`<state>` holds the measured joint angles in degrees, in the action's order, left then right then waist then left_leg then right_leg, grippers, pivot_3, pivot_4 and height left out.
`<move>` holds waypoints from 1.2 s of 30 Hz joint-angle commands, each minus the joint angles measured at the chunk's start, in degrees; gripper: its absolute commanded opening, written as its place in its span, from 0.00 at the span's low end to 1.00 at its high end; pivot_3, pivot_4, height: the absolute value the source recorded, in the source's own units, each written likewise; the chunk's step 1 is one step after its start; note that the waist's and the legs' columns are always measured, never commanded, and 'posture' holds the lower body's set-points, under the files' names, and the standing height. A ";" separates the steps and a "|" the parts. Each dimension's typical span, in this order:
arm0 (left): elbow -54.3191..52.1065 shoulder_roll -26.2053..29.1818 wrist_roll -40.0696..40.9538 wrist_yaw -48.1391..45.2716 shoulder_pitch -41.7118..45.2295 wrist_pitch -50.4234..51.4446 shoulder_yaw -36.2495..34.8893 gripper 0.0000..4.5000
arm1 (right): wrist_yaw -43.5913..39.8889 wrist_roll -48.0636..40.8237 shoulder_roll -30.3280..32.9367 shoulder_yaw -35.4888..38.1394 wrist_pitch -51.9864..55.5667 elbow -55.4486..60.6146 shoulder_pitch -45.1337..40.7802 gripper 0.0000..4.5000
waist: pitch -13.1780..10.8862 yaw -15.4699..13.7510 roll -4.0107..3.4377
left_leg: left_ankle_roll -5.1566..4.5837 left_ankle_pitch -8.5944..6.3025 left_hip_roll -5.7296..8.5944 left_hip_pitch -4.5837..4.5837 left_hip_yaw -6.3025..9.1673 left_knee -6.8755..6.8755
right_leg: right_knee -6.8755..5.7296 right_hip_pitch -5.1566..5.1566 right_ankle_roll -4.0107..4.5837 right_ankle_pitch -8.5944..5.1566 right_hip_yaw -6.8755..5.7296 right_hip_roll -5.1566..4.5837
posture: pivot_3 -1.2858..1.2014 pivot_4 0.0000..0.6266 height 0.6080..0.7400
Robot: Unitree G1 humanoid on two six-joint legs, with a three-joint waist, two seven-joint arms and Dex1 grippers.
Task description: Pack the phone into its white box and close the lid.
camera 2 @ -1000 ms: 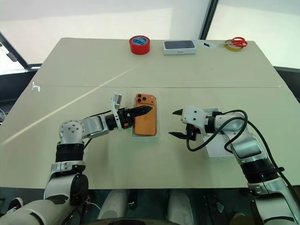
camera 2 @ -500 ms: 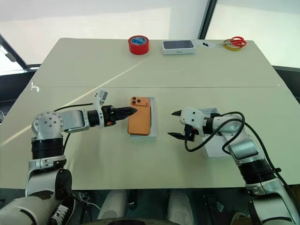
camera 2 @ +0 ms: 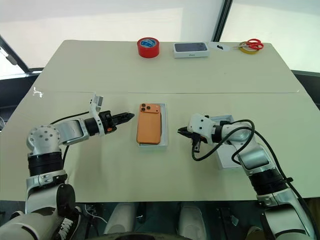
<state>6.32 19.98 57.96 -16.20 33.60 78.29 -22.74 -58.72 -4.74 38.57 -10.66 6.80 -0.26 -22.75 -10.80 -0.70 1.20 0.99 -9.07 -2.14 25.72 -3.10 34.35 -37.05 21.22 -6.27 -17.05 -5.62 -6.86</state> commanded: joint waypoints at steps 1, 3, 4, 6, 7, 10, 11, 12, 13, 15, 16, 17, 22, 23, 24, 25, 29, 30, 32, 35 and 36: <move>-3.01 1.22 -1.61 -0.63 0.30 -2.94 0.61 0.01 | 1.54 1.09 -0.57 0.48 -1.65 -0.32 -1.87 0.00 | 0.00 -0.03 0.00 | 0.00 0.00 0.00 0.00 0.00 0.00 | 0.00 0.00 0.00 0.00 0.00 0.00 | 0.52 0.24 1.00; -5.87 4.43 -7.76 -4.62 -1.71 -9.65 6.91 0.01 | 2.88 3.14 -0.59 -0.03 -2.63 -1.58 -2.45 0.00 | 0.00 -0.01 0.00 | 0.00 0.00 0.00 0.00 0.00 0.00 | 0.00 0.00 0.00 0.00 0.00 0.00 | 0.52 0.24 1.00; -6.74 5.51 -9.67 -6.45 -2.52 -11.85 9.28 0.01 | 3.49 4.14 -0.63 -0.31 -3.08 -2.29 -2.73 0.00 | 0.00 0.00 -0.01 | 0.01 0.00 0.01 0.00 -0.07 -0.01 | 0.01 0.01 0.00 0.00 0.00 0.00 | 0.52 0.24 1.00; -8.09 7.00 -12.90 -8.44 -4.05 -14.86 13.39 0.01 | 4.37 5.71 -1.07 -1.04 -3.62 -3.28 -3.00 0.00 | 0.00 -0.05 -0.01 | 0.03 0.00 0.00 0.00 -0.19 -0.04 | 0.01 0.05 0.01 0.00 0.01 0.00 | 0.52 0.24 1.00; -8.85 7.74 -14.77 -9.19 -4.78 -16.30 15.49 0.01 | 4.58 6.27 -1.31 -1.41 -3.78 -3.55 -3.05 0.00 | 0.00 -0.05 -0.01 | 0.03 0.00 0.00 0.00 -0.21 -0.04 | 0.01 0.05 0.01 0.00 0.01 0.00 | 0.52 0.24 1.00; -8.61 6.79 -16.36 -10.88 -5.86 -17.35 18.65 0.01 | 5.16 7.56 -2.10 -2.53 -4.29 -3.69 -3.04 0.00 | 0.00 -0.04 -0.01 | 0.06 -0.03 -0.01 0.01 -0.21 -0.05 | 0.03 0.07 0.01 0.00 0.03 -0.01 | 0.52 0.24 1.00; -8.44 6.54 -17.69 -11.35 -5.93 -18.40 20.26 0.01 | 5.22 7.92 -2.24 -2.83 -4.52 -3.93 -3.14 0.00 | 0.00 -0.08 -0.01 | 0.05 -0.02 -0.03 0.03 -0.20 -0.05 | 0.02 0.09 0.02 0.00 0.04 -0.01 | 0.52 0.24 1.00; -8.05 5.47 -18.10 -11.28 -5.65 -18.55 21.09 0.01 | 5.29 8.49 -2.25 -3.22 -4.97 -4.25 -3.18 0.00 | 0.00 -0.09 -0.01 | 0.03 -0.01 -0.03 0.04 -0.19 -0.04 | 0.02 0.09 0.02 0.00 0.04 -0.01 | 0.52 0.24 1.00; -7.54 4.23 -17.89 -11.15 -5.26 -18.35 21.20 0.01 | 5.42 9.06 -2.21 -3.58 -5.50 -4.59 -3.24 0.00 | 0.00 -0.10 -0.01 | 0.02 -0.01 -0.03 0.05 -0.18 -0.04 | 0.02 0.09 0.02 0.00 0.04 -0.01 | 0.52 0.24 1.00; -5.90 0.99 -19.72 -11.14 -3.80 -19.68 23.94 0.01 | 5.43 9.75 -2.26 -4.15 -6.26 -5.24 -3.53 0.00 | 0.00 -0.15 -0.01 | 0.01 0.00 -0.03 0.05 -0.17 -0.03 | 0.02 0.07 0.01 0.00 0.03 -0.01 | 0.52 0.24 1.00; -5.44 -0.74 -20.26 -11.08 -2.96 -19.97 24.88 0.01 | 5.45 9.88 -2.33 -4.28 -6.48 -5.50 -3.69 0.00 | 0.00 -0.21 -0.01 | 0.01 0.00 -0.01 0.04 -0.18 -0.02 | 0.02 0.06 0.01 0.00 0.03 -0.01 | 0.52 0.24 1.00; -5.84 -2.33 -20.56 -11.14 -2.06 -20.02 25.80 0.01 | 5.47 10.10 -2.29 -4.42 -6.81 -5.67 -3.84 0.00 | 0.00 -0.21 -0.01 | 0.00 0.00 0.00 0.04 -0.18 0.00 | 0.01 0.04 0.01 0.00 0.02 -0.01 | 0.52 0.24 1.00; -9.00 -5.55 -19.84 -11.32 -0.94 -16.85 25.96 0.01 | 5.56 10.89 -1.46 -3.93 -7.55 -6.50 -3.52 0.00 | 0.00 -0.04 -0.01 | -0.02 0.01 0.01 0.03 -0.17 0.03 | -0.01 0.01 0.00 0.00 0.02 -0.01 | 0.52 0.24 1.00; -9.18 -5.34 -19.84 -11.44 -1.28 -16.32 25.80 0.01 | 5.66 11.06 -1.17 -3.74 -7.72 -6.68 -3.32 0.00 | 0.00 -0.04 -0.01 | -0.02 0.01 0.00 0.02 -0.17 0.03 | -0.03 0.01 0.00 0.00 0.02 0.00 | 0.52 0.24 1.00; -9.32 -4.84 -20.42 -11.68 -1.73 -16.50 25.95 0.01 | 5.67 11.16 -0.90 -3.58 -7.81 -6.74 -3.08 0.00 | 0.00 -0.05 -0.01 | -0.02 0.01 0.00 -0.01 -0.17 0.03 | -0.03 -0.02 0.00 0.00 0.02 0.00 | 0.52 0.24 1.00; -9.35 -4.06 -21.41 -12.09 -2.23 -17.25 26.37 0.01 | 5.71 11.32 -0.63 -3.49 -8.01 -6.76 -2.79 0.00 | 0.00 -0.06 -0.01 | -0.02 0.01 0.00 -0.01 -0.18 0.03 | -0.02 -0.03 0.00 0.00 0.02 0.00 | 0.52 0.24 1.00; -9.39 -2.83 -21.99 -13.33 -3.14 -16.83 26.26 0.01 | 6.03 11.72 0.46 -2.88 -8.79 -7.05 -1.79 0.00 | 0.00 -0.15 -0.01 | -0.02 0.01 0.00 -0.01 -0.17 0.04 | -0.02 -0.02 0.00 0.00 0.02 0.00 | 0.52 0.24 1.00; -9.36 -2.47 -22.81 -13.81 -3.40 -17.30 27.30 0.01 | 5.97 11.81 0.93 -2.71 -8.88 -7.14 -1.69 0.00 | 0.00 -0.18 -0.01 | -0.02 0.01 0.01 0.00 -0.17 0.04 | -0.02 -0.02 0.00 0.00 0.02 0.00 | 0.52 0.24 1.00; -8.12 -2.76 -24.25 -14.35 -3.66 -18.84 28.78 0.01 | 4.85 10.76 1.69 -2.30 -7.86 -6.65 -1.35 0.00 | 0.00 -0.26 -0.01 | -0.02 0.01 0.02 0.00 -0.16 0.05 | -0.02 -0.04 0.00 0.00 0.02 -0.01 | 0.52 0.24 1.00; -5.64 -4.22 -26.12 -14.47 -3.09 -20.88 30.03 0.01 | 3.51 9.66 2.68 -2.10 -7.05 -5.08 -0.71 0.00 | 0.00 -0.40 -0.01 | -0.03 0.00 0.02 -0.01 -0.14 0.07 | 0.02 -0.09 0.00 0.00 0.01 -0.01 | 0.52 0.24 1.00; -4.89 -5.00 -26.52 -14.76 -2.64 -21.38 30.60 0.01 | 2.75 9.14 3.14 -2.01 -7.00 -4.08 -0.25 0.00 | 0.00 -0.53 -0.02 | -0.03 0.00 0.02 -0.01 -0.12 0.07 | 0.02 -0.09 0.00 0.00 0.01 -0.01 | 0.52 0.24 1.00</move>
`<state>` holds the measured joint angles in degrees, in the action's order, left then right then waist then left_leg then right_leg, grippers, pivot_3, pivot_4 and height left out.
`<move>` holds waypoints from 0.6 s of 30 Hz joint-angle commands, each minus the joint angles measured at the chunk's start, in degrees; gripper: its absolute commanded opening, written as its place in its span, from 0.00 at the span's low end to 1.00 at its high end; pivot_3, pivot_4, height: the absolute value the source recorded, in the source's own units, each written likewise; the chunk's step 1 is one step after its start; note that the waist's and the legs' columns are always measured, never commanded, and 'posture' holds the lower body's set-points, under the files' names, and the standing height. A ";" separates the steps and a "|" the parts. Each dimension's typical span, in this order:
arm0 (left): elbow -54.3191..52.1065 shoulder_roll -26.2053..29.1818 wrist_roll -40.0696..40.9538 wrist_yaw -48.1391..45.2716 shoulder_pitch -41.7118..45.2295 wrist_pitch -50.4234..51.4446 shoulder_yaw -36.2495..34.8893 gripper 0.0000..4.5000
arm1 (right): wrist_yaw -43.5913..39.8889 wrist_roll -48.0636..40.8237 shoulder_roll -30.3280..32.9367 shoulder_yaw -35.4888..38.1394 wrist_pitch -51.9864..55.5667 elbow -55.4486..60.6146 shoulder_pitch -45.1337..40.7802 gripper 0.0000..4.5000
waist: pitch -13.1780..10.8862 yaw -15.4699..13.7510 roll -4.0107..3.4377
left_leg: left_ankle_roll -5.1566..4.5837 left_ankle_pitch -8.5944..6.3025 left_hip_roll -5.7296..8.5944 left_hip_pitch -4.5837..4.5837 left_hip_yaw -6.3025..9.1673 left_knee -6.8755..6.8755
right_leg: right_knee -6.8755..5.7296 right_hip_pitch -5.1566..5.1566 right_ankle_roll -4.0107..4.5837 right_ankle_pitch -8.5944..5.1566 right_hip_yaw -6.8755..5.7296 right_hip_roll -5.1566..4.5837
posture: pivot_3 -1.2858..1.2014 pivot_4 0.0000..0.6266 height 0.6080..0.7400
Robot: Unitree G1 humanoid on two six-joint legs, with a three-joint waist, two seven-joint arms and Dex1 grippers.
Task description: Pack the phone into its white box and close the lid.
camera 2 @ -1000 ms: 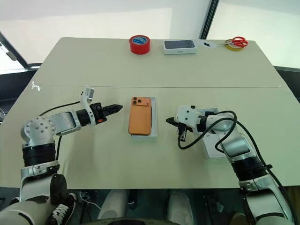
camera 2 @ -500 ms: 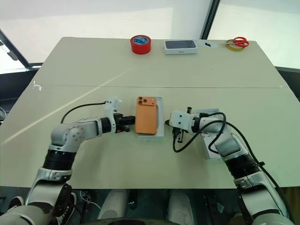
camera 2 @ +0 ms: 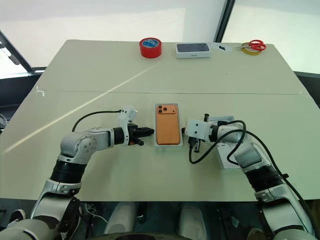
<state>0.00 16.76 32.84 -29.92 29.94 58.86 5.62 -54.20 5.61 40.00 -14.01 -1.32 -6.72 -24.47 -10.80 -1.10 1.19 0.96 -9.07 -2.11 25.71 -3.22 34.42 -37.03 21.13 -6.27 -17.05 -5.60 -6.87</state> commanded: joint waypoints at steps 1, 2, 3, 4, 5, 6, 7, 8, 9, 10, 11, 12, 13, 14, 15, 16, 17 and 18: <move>1.86 -2.33 -1.78 -1.41 1.38 -2.33 2.91 0.01 | -2.18 -1.52 2.06 1.45 1.22 3.14 1.80 0.00 | 0.01 -0.43 -0.01 | 0.00 0.00 0.00 0.00 0.01 0.01 | 0.00 -0.01 0.00 0.00 0.00 0.00 | 0.52 0.24 1.00; 2.12 -2.89 -2.38 -1.98 1.70 -2.88 3.98 0.01 | -2.53 -1.86 2.45 1.76 1.77 3.94 2.22 0.00 | 0.01 -0.67 -0.01 | -0.01 0.00 0.00 0.00 0.01 0.02 | 0.00 -0.01 0.00 0.00 -0.01 0.00 | 0.52 0.24 1.00; 2.28 -3.39 -2.80 -2.53 1.93 -3.00 5.12 0.01 | -2.86 -1.99 3.06 2.02 2.09 4.71 2.70 0.00 | 0.01 -1.03 -0.01 | -0.01 -0.01 0.00 0.00 0.01 0.05 | 0.00 0.00 0.00 0.00 -0.01 0.00 | 0.52 0.24 1.00; 2.42 -3.72 -3.11 -3.13 2.12 -2.95 6.06 0.01 | -3.19 -2.11 3.60 2.24 2.42 5.32 3.08 0.00 | 0.01 -1.30 -0.02 | -0.03 -0.02 0.00 0.01 0.00 0.08 | 0.00 -0.02 0.00 0.00 -0.01 0.00 | 0.52 0.24 1.00; 2.33 -4.22 -3.58 -3.98 2.21 -3.51 7.39 0.01 | -3.48 -1.99 4.58 2.54 2.66 6.03 3.69 0.00 | 0.01 -1.32 -0.02 | -0.07 -0.05 0.00 0.02 -0.01 0.14 | 0.00 -0.03 0.00 0.00 -0.01 0.00 | 0.52 0.24 1.00; 2.57 -4.97 -3.99 -4.25 2.30 -3.96 8.14 0.01 | -3.76 -1.85 5.60 2.84 2.76 6.63 4.31 0.00 | 0.03 -1.50 -0.05 | -0.10 -0.08 0.00 0.03 0.00 0.18 | 0.01 -0.04 0.00 -0.01 -0.01 0.00 | 0.52 0.24 1.00; 3.03 -5.78 -4.36 -4.52 2.38 -4.19 8.78 0.01 | -3.68 -1.59 6.57 3.27 2.24 6.90 4.89 0.00 | 0.03 -1.65 -0.06 | -0.17 -0.13 0.00 0.13 0.01 0.29 | 0.02 -0.04 -0.01 -0.01 -0.04 -0.01 | 0.52 0.24 1.00; 3.37 -6.50 -4.59 -4.81 2.35 -4.36 9.17 0.01 | -3.27 -1.38 7.22 3.80 2.04 6.94 5.34 0.00 | 0.03 -1.70 -0.06 | -0.23 -0.19 0.00 0.14 0.01 0.38 | 0.05 -0.04 -0.02 -0.02 -0.05 -0.03 | 0.52 0.24 1.00; 3.91 -7.25 -4.82 -4.83 2.32 -4.52 9.14 0.01 | -3.63 -2.04 7.75 4.31 3.10 7.10 5.73 0.00 | 0.03 -1.75 -0.06 | -0.27 -0.22 0.00 0.16 0.01 0.45 | 0.07 -0.04 -0.02 -0.02 -0.05 -0.04 | 0.52 0.24 1.00; 4.85 -7.90 -5.36 -4.75 2.42 -4.98 9.19 0.01 | -4.12 -2.55 8.45 4.84 3.51 7.24 6.27 0.00 | 0.03 -1.80 -0.06 | -0.31 -0.25 0.00 0.19 0.01 0.53 | 0.10 -0.04 -0.02 -0.02 -0.05 -0.05 | 0.52 0.24 1.00; 5.53 -8.34 -5.84 -4.72 2.50 -5.33 9.16 0.01 | -4.55 -2.91 8.88 5.19 3.86 7.39 6.65 0.00 | 0.04 -1.85 -0.06 | -0.36 -0.28 0.00 0.20 0.03 0.61 | 0.11 -0.05 -0.02 -0.02 -0.05 -0.07 | 0.52 0.24 1.00; 6.08 -8.58 -6.32 -4.79 2.59 -5.66 9.13 0.01 | -4.52 -2.91 9.17 5.44 3.83 7.36 6.85 0.00 | 0.04 -1.86 -0.07 | -0.39 -0.30 0.02 0.20 0.06 0.66 | 0.11 -0.05 -0.01 -0.03 -0.05 -0.10 | 0.52 0.24 1.00; 7.00 -8.88 -6.91 -4.87 2.83 -6.23 9.04 0.01 | -4.36 -2.83 9.70 5.91 4.16 6.71 6.93 0.00 | 0.04 -1.87 -0.06 | -0.40 -0.31 0.03 0.20 0.08 0.67 | 0.11 -0.05 -0.01 -0.03 -0.05 -0.12 | 0.52 0.24 1.00; 7.40 -9.00 -7.22 -5.05 2.95 -6.44 8.93 0.01 | -4.15 -2.66 10.08 6.26 4.09 6.27 7.02 0.00 | 0.04 -1.89 -0.07 | -0.41 -0.31 0.03 0.20 0.10 0.69 | 0.12 -0.05 -0.01 -0.03 -0.05 -0.13 | 0.52 0.24 1.00; 7.67 -9.00 -7.57 -5.28 3.05 -6.82 8.91 0.01 | -3.87 -2.37 10.41 6.56 3.83 5.95 7.11 0.00 | 0.04 -1.93 -0.07 | -0.42 -0.31 0.03 0.20 0.12 0.69 | 0.12 -0.05 -0.01 -0.03 -0.05 -0.13 | 0.52 0.24 1.00; 8.36 -9.05 -8.15 -5.16 3.31 -7.68 8.56 0.01 | -4.69 -3.16 10.79 6.95 5.17 6.34 7.50 0.00 | 0.04 -1.94 -0.07 | -0.42 -0.31 0.04 0.21 0.12 0.68 | 0.12 -0.05 -0.01 -0.03 -0.05 -0.13 | 0.52 0.24 1.00; 9.16 -8.84 -8.75 -5.22 3.65 -8.30 8.30 0.01 | -6.13 -4.48 11.25 7.25 6.50 7.47 8.27 0.00 | 0.04 -2.00 -0.07 | -0.42 -0.31 0.04 0.22 0.12 0.68 | 0.12 -0.06 -0.01 -0.03 -0.05 -0.13 | 0.52 0.24 1.00; 9.87 -8.39 -9.61 -5.56 3.94 -9.24 8.50 0.01 | -7.04 -5.32 11.63 7.46 7.18 8.40 8.91 0.00 | 0.04 -2.13 -0.07 | -0.42 -0.31 0.05 0.25 0.13 0.69 | 0.12 -0.10 -0.01 -0.03 -0.05 -0.13 | 0.52 0.24 1.00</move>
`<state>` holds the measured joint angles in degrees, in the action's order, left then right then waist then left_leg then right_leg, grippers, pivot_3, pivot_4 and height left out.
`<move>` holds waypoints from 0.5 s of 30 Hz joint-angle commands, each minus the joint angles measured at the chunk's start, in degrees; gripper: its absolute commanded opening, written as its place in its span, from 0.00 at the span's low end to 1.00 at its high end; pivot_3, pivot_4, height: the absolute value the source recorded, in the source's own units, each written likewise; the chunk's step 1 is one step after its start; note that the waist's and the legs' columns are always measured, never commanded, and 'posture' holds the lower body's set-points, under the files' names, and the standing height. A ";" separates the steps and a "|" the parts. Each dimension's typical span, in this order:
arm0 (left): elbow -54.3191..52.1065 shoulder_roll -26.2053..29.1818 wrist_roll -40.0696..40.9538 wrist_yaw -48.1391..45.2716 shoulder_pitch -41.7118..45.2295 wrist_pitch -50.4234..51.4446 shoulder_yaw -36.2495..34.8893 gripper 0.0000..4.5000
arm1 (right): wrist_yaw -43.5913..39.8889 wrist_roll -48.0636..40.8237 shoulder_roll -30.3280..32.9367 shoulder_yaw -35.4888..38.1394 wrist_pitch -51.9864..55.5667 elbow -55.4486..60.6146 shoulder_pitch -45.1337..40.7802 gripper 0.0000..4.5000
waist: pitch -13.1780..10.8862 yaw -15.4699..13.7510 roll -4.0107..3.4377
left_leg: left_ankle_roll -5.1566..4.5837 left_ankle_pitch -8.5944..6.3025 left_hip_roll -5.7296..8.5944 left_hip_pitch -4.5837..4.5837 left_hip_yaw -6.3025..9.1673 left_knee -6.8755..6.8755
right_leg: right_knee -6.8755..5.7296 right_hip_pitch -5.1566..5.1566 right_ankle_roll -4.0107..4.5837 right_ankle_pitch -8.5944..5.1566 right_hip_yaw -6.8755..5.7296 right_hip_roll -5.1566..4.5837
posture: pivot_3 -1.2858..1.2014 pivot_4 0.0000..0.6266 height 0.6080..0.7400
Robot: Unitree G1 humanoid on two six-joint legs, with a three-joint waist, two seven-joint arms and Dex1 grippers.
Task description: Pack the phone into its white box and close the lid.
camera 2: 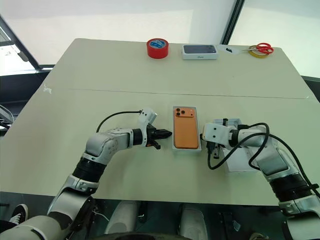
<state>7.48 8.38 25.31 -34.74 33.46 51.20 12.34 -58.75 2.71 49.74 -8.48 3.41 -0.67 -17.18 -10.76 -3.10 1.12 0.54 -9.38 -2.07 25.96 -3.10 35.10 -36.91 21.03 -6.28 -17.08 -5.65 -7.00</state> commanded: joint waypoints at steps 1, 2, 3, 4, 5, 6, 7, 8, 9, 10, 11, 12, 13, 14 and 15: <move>3.26 0.81 -3.49 -1.24 0.62 -3.15 2.54 0.01 | -1.82 -2.12 1.97 2.23 1.76 2.13 1.94 0.00 | 0.00 -0.16 0.00 | 0.00 0.00 0.00 0.01 0.00 0.01 | 0.00 -0.07 0.00 0.00 0.00 0.00 | 0.52 0.24 1.00; 3.87 1.26 -3.97 -1.74 0.70 -3.66 2.63 0.01 | -0.84 -1.34 2.00 2.31 1.04 1.36 1.85 0.00 | 0.00 -0.10 0.00 | -0.01 0.00 0.01 0.01 -0.01 0.01 | 0.01 -0.07 0.00 0.00 0.00 0.00 | 0.52 0.24 1.00; 3.95 1.70 -3.98 -2.42 0.66 -3.70 2.47 0.01 | -0.35 -0.85 2.11 2.30 0.72 0.59 1.70 0.00 | 0.02 -0.01 -0.03 | -0.01 0.00 0.01 0.01 -0.01 0.02 | 0.01 -0.06 0.00 0.00 0.00 0.00 | 0.52 0.24 1.00; 3.81 2.08 -3.90 -3.05 0.57 -3.76 2.36 0.01 | -0.14 -0.49 2.28 2.26 0.36 0.07 1.63 0.00 | 0.04 0.08 -0.06 | -0.01 0.00 0.01 0.01 -0.01 0.02 | 0.00 -0.05 0.00 0.00 0.00 0.00 | 0.52 0.24 1.00; 3.55 2.48 -3.86 -3.50 0.40 -3.96 2.15 0.01 | -0.05 -0.27 2.48 2.25 -0.12 -0.22 1.58 0.00 | 0.04 0.15 -0.06 | -0.01 0.00 0.00 0.00 -0.01 0.01 | 0.00 -0.05 0.00 0.00 0.00 0.00 | 0.52 0.24 1.00; 3.40 2.79 -3.86 -3.59 0.24 -4.26 1.79 0.01 | 0.14 -0.30 2.49 2.41 -0.31 -0.51 1.38 0.00 | 0.04 0.29 -0.06 | -0.01 0.00 0.00 0.00 0.00 0.01 | 0.00 -0.04 0.00 0.00 0.00 0.00 | 0.52 0.24 1.00; 3.29 3.12 -3.93 -3.49 0.03 -4.66 1.33 0.01 | 0.14 -0.51 2.51 2.60 -0.29 -0.79 1.07 0.00 | 0.04 0.53 -0.06 | -0.01 0.00 -0.01 0.01 0.01 0.01 | 0.00 -0.04 0.00 0.00 0.00 0.00 | 0.52 0.24 1.00; 2.99 3.65 -4.11 -3.52 -0.34 -5.50 0.90 0.01 | 0.31 -0.44 2.56 2.69 -0.73 -1.21 0.62 0.00 | 0.04 0.72 -0.06 | -0.01 0.00 -0.01 0.01 0.02 0.01 | -0.01 -0.04 0.00 0.00 0.00 0.00 | 0.52 0.24 1.00; 2.66 4.03 -4.09 -3.68 -0.70 -6.45 0.46 0.01 | 0.65 -0.27 2.52 2.76 -1.16 -1.68 0.16 0.00 | 0.04 0.83 -0.06 | -0.01 0.00 -0.01 0.01 0.03 0.01 | -0.01 -0.05 0.00 0.00 0.00 0.00 | 0.52 0.24 1.00; 2.26 4.35 -3.53 -3.64 -1.06 -6.52 -0.47 0.01 | 1.51 0.27 2.34 2.78 -1.98 -2.59 -0.54 0.00 | 0.04 0.89 -0.06 | -0.01 0.00 -0.02 0.00 0.03 0.01 | -0.03 -0.04 -0.01 0.01 0.00 0.00 | 0.52 0.24 1.00; 1.76 4.90 -3.29 -3.57 -1.37 -6.66 -1.11 0.01 | 2.23 0.78 2.19 2.76 -2.51 -3.60 -1.18 0.00 | 0.04 1.02 -0.07 | -0.01 0.00 -0.03 0.00 0.03 0.00 | -0.04 -0.04 -0.01 0.01 0.00 0.01 | 0.52 0.24 1.00; 0.76 5.66 -3.13 -4.07 -1.85 -7.84 -1.77 0.01 | 2.91 1.51 2.29 2.67 -3.26 -4.88 -1.75 0.00 | 0.04 1.13 -0.07 | 0.00 0.01 -0.05 0.00 0.01 0.00 | -0.06 0.00 -0.01 0.01 0.00 0.02 | 0.52 0.24 1.00; -0.14 6.26 -2.85 -4.45 -2.24 -8.42 -2.42 0.01 | 3.26 2.07 2.50 2.56 -3.92 -6.00 -2.10 0.00 | 0.04 1.23 -0.08 | 0.00 0.01 -0.07 0.00 -0.01 -0.01 | -0.07 0.03 -0.01 0.01 0.01 0.03 | 0.52 0.24 1.00; -0.98 7.05 -2.35 -4.63 -2.53 -8.32 -3.39 0.01 | 3.21 2.53 3.01 2.45 -4.69 -7.17 -2.15 0.00 | 0.04 1.24 -0.08 | 0.00 0.01 -0.10 0.00 -0.03 -0.02 | -0.10 0.06 -0.01 0.01 0.01 0.05 | 0.52 0.24 1.00; -1.72 7.93 -2.16 -4.78 -2.83 -8.64 -4.15 0.01 | 3.04 2.98 3.66 2.38 -5.65 -8.31 -1.98 0.00 | 0.04 1.19 -0.08 | 0.01 0.01 -0.12 0.00 -0.04 -0.02 | -0.11 0.08 -0.01 0.01 0.01 0.07 | 0.52 0.24 1.00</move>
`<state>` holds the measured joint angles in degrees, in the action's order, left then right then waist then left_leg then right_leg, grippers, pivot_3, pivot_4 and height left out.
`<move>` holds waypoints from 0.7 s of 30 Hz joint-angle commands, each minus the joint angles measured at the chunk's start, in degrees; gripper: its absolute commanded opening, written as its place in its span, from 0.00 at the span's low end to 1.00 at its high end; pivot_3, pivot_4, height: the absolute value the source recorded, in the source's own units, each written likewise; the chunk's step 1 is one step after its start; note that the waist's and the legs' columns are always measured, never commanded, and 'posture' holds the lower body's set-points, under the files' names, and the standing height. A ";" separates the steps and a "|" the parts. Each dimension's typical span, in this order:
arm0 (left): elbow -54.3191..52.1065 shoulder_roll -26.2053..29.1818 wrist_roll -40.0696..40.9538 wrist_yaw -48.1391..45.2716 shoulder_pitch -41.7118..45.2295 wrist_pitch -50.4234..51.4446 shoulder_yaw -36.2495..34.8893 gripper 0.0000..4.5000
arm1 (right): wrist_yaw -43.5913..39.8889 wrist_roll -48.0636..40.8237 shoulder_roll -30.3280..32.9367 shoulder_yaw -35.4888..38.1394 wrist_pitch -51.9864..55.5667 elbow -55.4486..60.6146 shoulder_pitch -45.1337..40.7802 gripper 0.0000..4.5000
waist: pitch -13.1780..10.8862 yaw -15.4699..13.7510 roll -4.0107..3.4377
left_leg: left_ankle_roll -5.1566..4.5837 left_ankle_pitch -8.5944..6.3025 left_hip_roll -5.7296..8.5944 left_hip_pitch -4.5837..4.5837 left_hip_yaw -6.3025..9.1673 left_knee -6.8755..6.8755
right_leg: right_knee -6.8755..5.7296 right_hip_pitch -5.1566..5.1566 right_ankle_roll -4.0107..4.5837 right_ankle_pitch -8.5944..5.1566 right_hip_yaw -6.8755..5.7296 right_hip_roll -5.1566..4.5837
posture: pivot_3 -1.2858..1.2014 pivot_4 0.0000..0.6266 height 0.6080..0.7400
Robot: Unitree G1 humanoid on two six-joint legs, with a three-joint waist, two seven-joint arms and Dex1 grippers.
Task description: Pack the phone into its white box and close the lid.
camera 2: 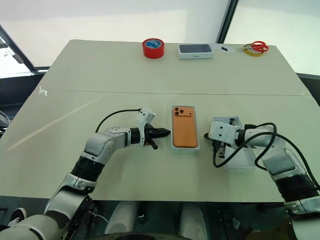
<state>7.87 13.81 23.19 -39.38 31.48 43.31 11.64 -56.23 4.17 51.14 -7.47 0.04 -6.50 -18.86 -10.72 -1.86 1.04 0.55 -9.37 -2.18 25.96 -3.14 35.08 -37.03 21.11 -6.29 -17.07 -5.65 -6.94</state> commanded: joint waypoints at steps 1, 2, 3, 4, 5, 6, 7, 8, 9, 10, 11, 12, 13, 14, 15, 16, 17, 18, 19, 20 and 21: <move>-3.28 4.07 -0.36 -0.73 -1.38 -1.88 -4.02 0.01 | 0.51 2.33 3.40 1.29 -4.25 -3.71 0.17 0.00 | -0.01 -0.13 -0.01 | 0.00 0.00 -0.01 0.00 0.00 0.00 | -0.02 0.00 0.00 0.00 0.00 0.01 | 0.52 0.24 1.00; -4.27 5.45 -0.29 -1.34 -1.89 -2.46 -4.84 0.01 | 0.29 2.35 4.19 1.53 -5.36 -4.45 0.59 0.00 | -0.02 -0.16 -0.03 | 0.00 0.00 -0.02 0.01 -0.02 0.00 | -0.02 0.02 0.00 0.00 0.00 0.01 | 0.52 0.24 1.00; -5.12 6.75 0.14 -2.01 -2.40 -2.63 -5.70 0.01 | -0.19 1.54 4.59 2.09 -5.46 -4.50 0.93 0.00 | -0.02 -0.17 -0.04 | 0.00 0.00 -0.01 0.02 -0.04 0.00 | -0.02 0.03 0.00 0.00 0.01 0.01 | 0.52 0.24 1.00; -5.84 8.24 1.14 -3.24 -2.95 -2.50 -6.78 0.01 | -1.70 -1.09 4.62 3.14 -3.51 -3.48 1.31 0.00 | -0.02 -0.21 -0.04 | 0.00 0.00 -0.01 0.02 -0.06 0.00 | -0.01 0.04 0.00 0.00 0.02 0.01 | 0.52 0.24 1.00; -6.38 9.40 2.70 -4.33 -3.32 -1.36 -8.15 0.06 | -3.73 -5.05 4.30 4.56 0.49 -1.60 1.55 0.00 | -0.03 -0.32 -0.04 | 0.00 0.00 -0.03 0.02 -0.06 0.00 | -0.01 0.05 0.00 0.00 0.02 0.01 | 0.52 0.24 1.00; -7.41 11.15 3.50 -6.19 -3.98 -1.81 -9.07 0.13 | -5.28 -9.40 3.77 6.30 5.18 1.11 1.96 0.06 | -0.03 -0.40 -0.05 | 0.00 0.00 -0.06 0.05 -0.05 0.01 | 0.00 0.05 0.00 0.00 0.01 0.01 | 0.52 0.24 1.00; -8.51 12.70 3.92 -7.93 -4.74 -2.73 -9.69 0.20 | -6.51 -12.26 3.70 7.59 7.62 3.48 2.82 0.12 | -0.04 -0.41 -0.05 | 0.00 0.00 -0.15 0.09 -0.04 0.02 | 0.00 0.08 0.00 0.00 0.01 0.01 | 0.52 0.24 1.00; -9.29 13.61 4.04 -8.99 -5.25 -3.43 -9.97 0.31 | -7.15 -13.79 3.77 8.43 9.03 5.08 3.50 0.20 | -0.04 -0.37 -0.06 | 0.00 0.00 -0.22 0.20 -0.02 0.04 | -0.01 0.16 0.00 0.00 0.01 0.01 | 0.52 0.24 1.00; -10.03 14.65 4.16 -9.98 -5.81 -4.13 -10.36 0.41 | -7.29 -14.83 3.92 9.38 9.77 6.48 4.43 0.30 | -0.05 -0.40 -0.08 | 0.00 0.00 -0.24 0.28 -0.02 0.04 | -0.01 0.24 0.01 0.01 0.01 0.01 | 0.52 0.24 1.00; -10.69 15.71 4.19 -11.23 -6.49 -5.38 -10.84 0.52 | -7.08 -16.05 3.96 10.60 11.16 7.79 5.33 0.41 | -0.05 -0.41 -0.09 | 0.00 0.00 -0.24 0.32 -0.02 0.06 | -0.01 0.26 0.01 0.01 0.01 0.01 | 0.52 0.24 1.00; -11.35 17.08 3.77 -12.68 -7.34 -7.25 -11.16 0.65 | -6.77 -17.33 4.07 11.99 12.74 9.11 6.20 0.53 | -0.06 -0.43 -0.10 | 0.00 0.00 -0.24 0.32 -0.03 0.06 | -0.01 0.25 0.01 0.01 0.01 0.02 | 0.52 0.24 1.00; -11.80 17.98 3.42 -13.67 -7.97 -8.68 -11.31 0.75 | -6.53 -18.23 4.18 12.97 13.87 10.05 6.87 0.64 | -0.06 -0.40 -0.10 | 0.00 0.00 -0.24 0.33 -0.03 0.06 | -0.01 0.27 0.01 0.01 0.00 0.02 | 0.52 0.24 1.00; -12.58 19.57 2.08 -15.53 -9.35 -12.92 -11.47 0.87 | -3.81 -18.41 3.49 14.69 15.78 10.92 6.84 0.76 | -0.06 -0.36 -0.10 | 0.01 0.00 -0.24 0.33 -0.04 0.06 | 0.00 0.27 0.01 0.01 0.00 0.02 | 0.52 0.24 1.00; -13.43 21.08 2.44 -18.18 -10.64 -14.86 -11.89 0.99 | -0.67 -18.61 2.53 16.32 18.60 12.08 6.95 0.89 | -0.06 -0.30 -0.11 | 0.01 0.00 -0.25 0.33 -0.05 0.06 | 0.00 0.30 0.02 0.01 0.00 0.02 | 0.52 0.24 1.00; -13.97 22.06 2.66 -19.81 -11.59 -16.67 -12.29 1.00 | 1.72 -19.27 1.69 17.63 21.78 13.35 7.17 0.99 | -0.05 -0.25 -0.15 | 0.01 -0.01 -0.28 0.35 -0.07 0.05 | -0.01 0.34 0.03 0.01 0.01 0.03 | 0.52 0.24 1.00; -14.22 22.66 2.91 -20.81 -12.18 -17.85 -12.50 1.00 | 3.20 -19.73 1.12 18.49 24.10 14.33 7.38 0.99 | -0.05 -0.31 -0.18 | 0.02 -0.01 -0.32 0.35 -0.11 0.04 | 0.00 0.37 0.05 0.02 0.01 0.03 | 0.52 0.24 1.00; -14.15 23.03 3.00 -21.81 -12.92 -20.28 -13.22 1.00 | 6.19 -20.61 -0.29 19.79 28.93 16.65 8.23 0.99 | -0.05 -0.31 -0.23 | 0.03 -0.02 -0.34 0.35 -0.11 0.03 | 0.00 0.38 0.06 0.03 0.01 0.03 | 0.52 0.24 1.00; -13.62 23.32 2.15 -22.33 -13.62 -23.76 -13.78 1.00 | 7.70 -21.13 -0.82 20.36 32.25 20.20 10.46 0.99 | -0.05 -0.43 -0.23 | 0.04 -0.02 -0.37 0.35 -0.12 0.02 | 0.00 0.41 0.09 0.02 0.01 0.04 | 0.52 0.24 1.00; -12.97 23.65 1.46 -23.11 -14.15 -26.41 -14.05 1.00 | 8.81 -20.96 -0.95 20.56 34.46 23.26 12.56 0.99 | -0.05 -0.64 -0.24 | 0.04 -0.02 -0.39 0.38 -0.11 0.02 | 0.01 0.42 0.09 0.02 0.01 0.04 | 0.52 0.24 1.00; -12.48 23.85 0.99 -23.62 -14.47 -28.21 -14.13 1.00 | 9.50 -20.85 -0.90 20.69 35.96 25.44 14.02 0.99 | -0.04 -0.70 -0.24 | 0.04 -0.02 -0.39 0.44 -0.07 0.02 | 0.01 0.48 0.10 0.02 0.00 0.04 | 0.52 0.24 1.00; -10.57 24.89 -0.84 -26.30 -15.28 -33.16 -13.23 1.00 | 10.88 -20.99 -0.74 21.26 39.93 27.91 16.14 0.99 | -0.04 -0.65 -0.25 | 0.04 -0.02 -0.39 0.48 -0.07 0.00 | 0.03 0.55 0.12 0.01 0.00 0.04 | 0.52 0.24 1.00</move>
<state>-3.54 37.44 24.09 -62.74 16.71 16.44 -1.04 -47.45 -16.23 50.20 11.49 35.42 16.96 -4.17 -10.77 -2.51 0.79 0.58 -9.40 -2.57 26.48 -3.24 35.09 -36.99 21.66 -6.13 -17.08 -5.63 -6.90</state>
